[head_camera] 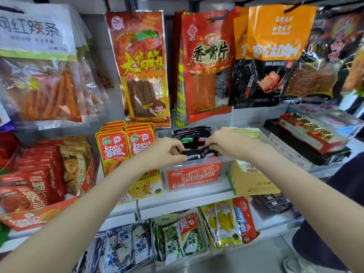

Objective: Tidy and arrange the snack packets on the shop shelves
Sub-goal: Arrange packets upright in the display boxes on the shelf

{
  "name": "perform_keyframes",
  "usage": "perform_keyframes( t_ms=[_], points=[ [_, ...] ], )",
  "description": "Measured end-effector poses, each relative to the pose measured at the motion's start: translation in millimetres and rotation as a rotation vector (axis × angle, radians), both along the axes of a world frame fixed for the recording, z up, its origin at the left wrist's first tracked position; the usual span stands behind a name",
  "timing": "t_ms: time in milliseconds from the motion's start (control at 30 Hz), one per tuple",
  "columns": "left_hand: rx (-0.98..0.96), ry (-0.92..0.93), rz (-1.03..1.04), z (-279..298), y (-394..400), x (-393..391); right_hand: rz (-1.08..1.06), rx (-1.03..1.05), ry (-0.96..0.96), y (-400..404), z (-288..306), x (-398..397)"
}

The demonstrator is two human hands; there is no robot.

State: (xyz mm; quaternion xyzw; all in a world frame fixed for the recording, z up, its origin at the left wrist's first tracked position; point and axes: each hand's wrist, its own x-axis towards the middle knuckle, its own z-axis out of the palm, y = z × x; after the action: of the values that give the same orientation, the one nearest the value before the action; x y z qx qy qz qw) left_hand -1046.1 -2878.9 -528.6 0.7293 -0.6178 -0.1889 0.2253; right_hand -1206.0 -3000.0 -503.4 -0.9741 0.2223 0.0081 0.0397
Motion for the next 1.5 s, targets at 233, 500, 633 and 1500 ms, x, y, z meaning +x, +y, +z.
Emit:
perform_keyframes(
  t_ms=[233, 500, 633, 1500],
  points=[
    [0.035, 0.113, 0.062, 4, -10, -1, 0.003, -0.019, -0.031, -10, -7, 4],
    [0.088, 0.166, 0.057, 4, -10, 4, 0.133, 0.189, -0.085, -9, -5, -10],
    [0.122, 0.014, 0.012, 6, -9, 9, 0.062, 0.197, -0.061, -13, -8, -2],
    [0.274, 0.003, -0.135, 2, -18, -17, 0.004, 0.283, 0.001, -15, -26, -15]
  ],
)
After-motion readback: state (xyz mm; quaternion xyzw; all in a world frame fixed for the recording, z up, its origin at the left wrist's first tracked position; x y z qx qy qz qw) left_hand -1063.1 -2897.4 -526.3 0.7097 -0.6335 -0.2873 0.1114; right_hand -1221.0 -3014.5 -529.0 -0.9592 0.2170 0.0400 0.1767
